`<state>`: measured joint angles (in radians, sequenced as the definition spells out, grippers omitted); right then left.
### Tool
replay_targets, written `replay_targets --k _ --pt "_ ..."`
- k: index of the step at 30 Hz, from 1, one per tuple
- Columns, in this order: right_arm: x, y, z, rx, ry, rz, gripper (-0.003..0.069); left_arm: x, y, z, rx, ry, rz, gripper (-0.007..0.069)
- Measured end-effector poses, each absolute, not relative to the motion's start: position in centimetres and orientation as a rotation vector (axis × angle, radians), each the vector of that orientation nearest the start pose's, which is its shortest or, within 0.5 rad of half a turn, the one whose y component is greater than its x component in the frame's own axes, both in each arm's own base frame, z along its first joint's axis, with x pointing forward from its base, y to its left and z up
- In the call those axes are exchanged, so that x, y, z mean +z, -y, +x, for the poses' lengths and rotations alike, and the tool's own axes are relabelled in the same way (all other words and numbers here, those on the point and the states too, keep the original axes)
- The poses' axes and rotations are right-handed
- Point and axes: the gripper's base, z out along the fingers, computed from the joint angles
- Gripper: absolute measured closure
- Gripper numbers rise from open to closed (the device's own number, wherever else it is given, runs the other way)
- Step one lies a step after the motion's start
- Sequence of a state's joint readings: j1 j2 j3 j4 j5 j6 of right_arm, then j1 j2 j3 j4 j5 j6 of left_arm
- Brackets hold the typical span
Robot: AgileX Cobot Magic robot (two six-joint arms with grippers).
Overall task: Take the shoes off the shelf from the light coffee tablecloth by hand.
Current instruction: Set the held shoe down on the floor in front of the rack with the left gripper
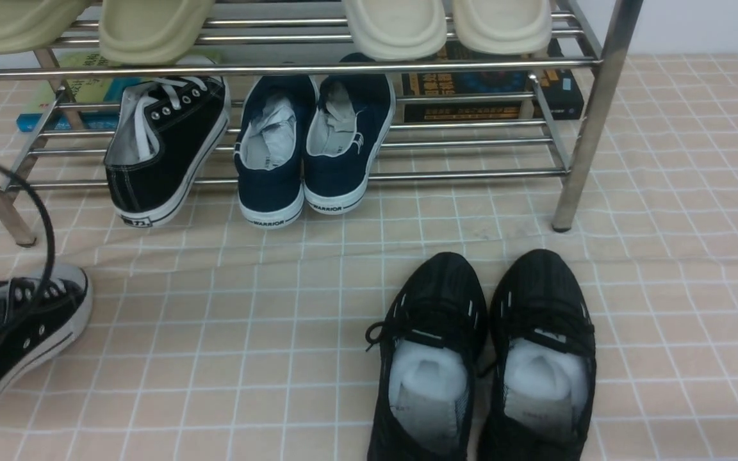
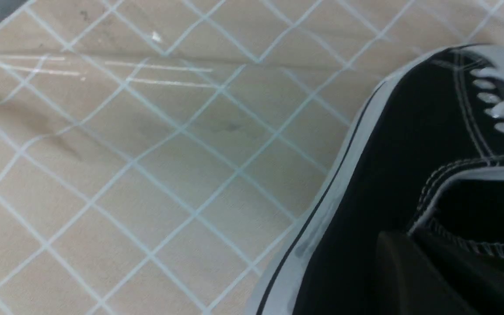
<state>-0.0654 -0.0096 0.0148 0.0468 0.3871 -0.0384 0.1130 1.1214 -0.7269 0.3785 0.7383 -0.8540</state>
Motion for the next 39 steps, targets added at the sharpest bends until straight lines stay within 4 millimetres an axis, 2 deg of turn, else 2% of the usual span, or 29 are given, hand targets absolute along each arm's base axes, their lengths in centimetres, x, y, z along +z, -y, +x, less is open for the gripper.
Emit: replay_targets --k 6,11,17,24,32,33,36,38,39 --pt "17.4 0.2 5.2 -0.025 -1.875 0.054 0.042 25.3 -4.5 19.5 0.182 -2.455 -0.967 0.0596" --pt "17.4 0.2 5.2 -0.025 -1.875 0.054 0.042 24.7 -3.9 18.4 0.185 -2.648 -0.911 0.0595" --pt "17.4 0.2 5.2 -0.025 -1.875 0.054 0.042 24.5 -3.3 17.7 0.147 -2.78 -0.819 0.0595" --pt "17.4 0.2 5.2 -0.025 -1.875 0.054 0.042 24.6 -3.6 17.9 0.2 -2.768 -0.756 0.058" --pt "17.4 0.2 5.2 -0.025 -1.875 0.054 0.042 24.9 -4.1 18.5 0.259 -2.706 -0.681 0.0449" --pt "17.4 0.2 5.2 -0.025 -1.875 0.054 0.042 25.2 -4.2 18.6 0.26 -2.692 -0.676 0.0398" --pt "17.4 0.2 5.2 -0.025 -1.875 0.054 0.042 26.7 -4.2 19.3 0.247 -2.645 -0.676 0.0344" --pt "17.4 0.2 5.2 -0.025 -1.875 0.054 0.042 28.8 -4.3 20.1 0.22 -2.585 -0.681 0.0338" --pt "17.4 0.2 5.2 -0.025 -1.875 0.054 0.042 29.0 -4.2 20.2 0.213 -2.581 -0.684 0.0341"
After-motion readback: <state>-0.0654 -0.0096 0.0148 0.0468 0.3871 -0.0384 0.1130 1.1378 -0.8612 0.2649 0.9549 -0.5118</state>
